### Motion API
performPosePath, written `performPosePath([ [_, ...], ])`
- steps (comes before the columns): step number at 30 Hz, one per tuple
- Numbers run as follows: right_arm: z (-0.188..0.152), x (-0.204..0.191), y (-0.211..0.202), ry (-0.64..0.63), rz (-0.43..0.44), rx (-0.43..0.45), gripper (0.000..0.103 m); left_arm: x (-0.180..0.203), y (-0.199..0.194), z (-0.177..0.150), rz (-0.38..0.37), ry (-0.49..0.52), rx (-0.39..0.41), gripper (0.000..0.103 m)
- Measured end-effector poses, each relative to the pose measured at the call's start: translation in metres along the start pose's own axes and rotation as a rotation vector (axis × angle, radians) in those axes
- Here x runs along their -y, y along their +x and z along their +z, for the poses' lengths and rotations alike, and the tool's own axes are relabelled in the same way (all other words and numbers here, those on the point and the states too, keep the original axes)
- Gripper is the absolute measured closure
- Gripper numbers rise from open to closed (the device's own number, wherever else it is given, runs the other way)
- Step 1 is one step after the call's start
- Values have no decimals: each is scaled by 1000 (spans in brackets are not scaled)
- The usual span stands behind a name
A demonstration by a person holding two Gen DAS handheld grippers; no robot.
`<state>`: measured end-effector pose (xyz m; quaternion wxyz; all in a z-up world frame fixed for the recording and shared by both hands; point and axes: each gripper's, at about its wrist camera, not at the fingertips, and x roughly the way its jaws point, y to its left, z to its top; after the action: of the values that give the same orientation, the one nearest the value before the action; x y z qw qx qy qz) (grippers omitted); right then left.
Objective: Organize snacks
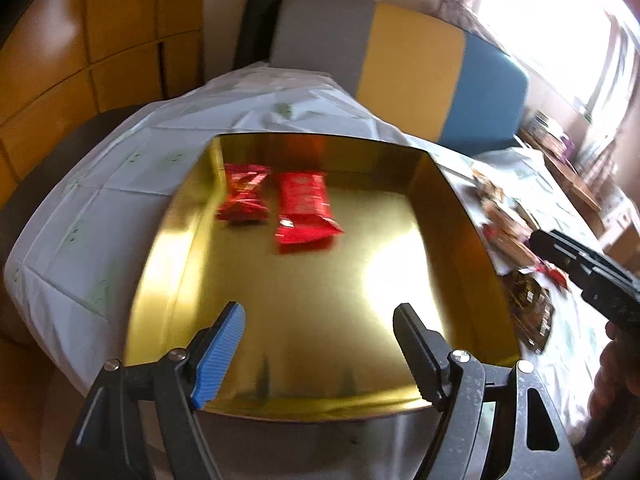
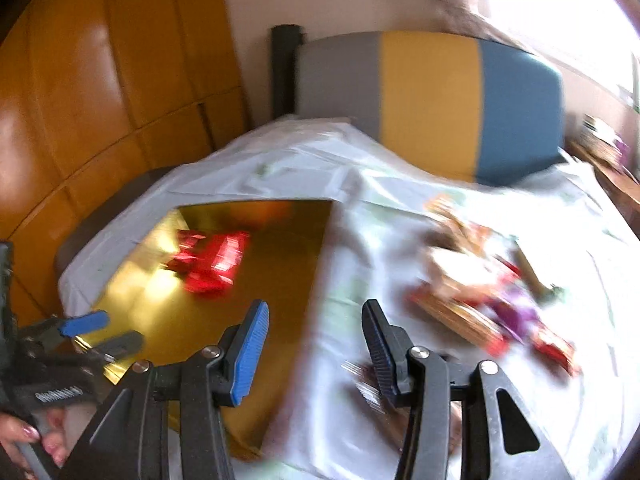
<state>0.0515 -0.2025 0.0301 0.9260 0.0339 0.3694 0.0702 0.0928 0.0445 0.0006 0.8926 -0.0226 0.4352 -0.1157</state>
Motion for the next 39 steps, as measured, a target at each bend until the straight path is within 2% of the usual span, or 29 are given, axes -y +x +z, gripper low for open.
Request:
performPosePath([
  [5, -29, 64, -20, 123, -101, -3, 54, 46, -6, -5, -96, 71, -28, 13],
  [9, -54, 107, -34, 197, -185, -13, 54, 94, -10, -9, -196, 143, -69, 11],
  [15, -86, 150, -47, 293, -240, -15, 54, 174, 6, -15, -330, 226, -166, 8],
  [18, -96, 161, -53, 339, -246, -2, 54, 195, 23, -11, -326, 182, -220, 8],
  [21, -103, 171, -59, 372, -257, 17, 54, 211, 45, -5, -296, 100, -293, 8],
  [24, -108, 180, -67, 385, -270, 34, 54, 221, 63, 1, -268, 24, -330, 8],
  [26, -112, 185, -71, 393, -281, 43, 54, 227, 75, 5, -203, -9, -351, 7],
  [31, -120, 201, -80, 440, -280, 59, 53, 237, 92, 12, -80, 21, -311, 8],
  [33, -122, 205, -80, 446, -281, 61, 53, 244, 96, 11, -98, 69, -288, 20],
  [34, -123, 208, -80, 448, -282, 60, 53, 250, 100, 8, -111, 115, -294, 31],
  [35, -123, 210, -79, 452, -282, 59, 53, 254, 102, 6, -106, 154, -288, 36],
  [37, -123, 214, -80, 459, -282, 63, 53, 265, 102, 0, -116, 258, -237, 36],
  [39, -123, 218, -79, 459, -285, 65, 53, 270, 102, -2, -159, 332, -203, 37],
])
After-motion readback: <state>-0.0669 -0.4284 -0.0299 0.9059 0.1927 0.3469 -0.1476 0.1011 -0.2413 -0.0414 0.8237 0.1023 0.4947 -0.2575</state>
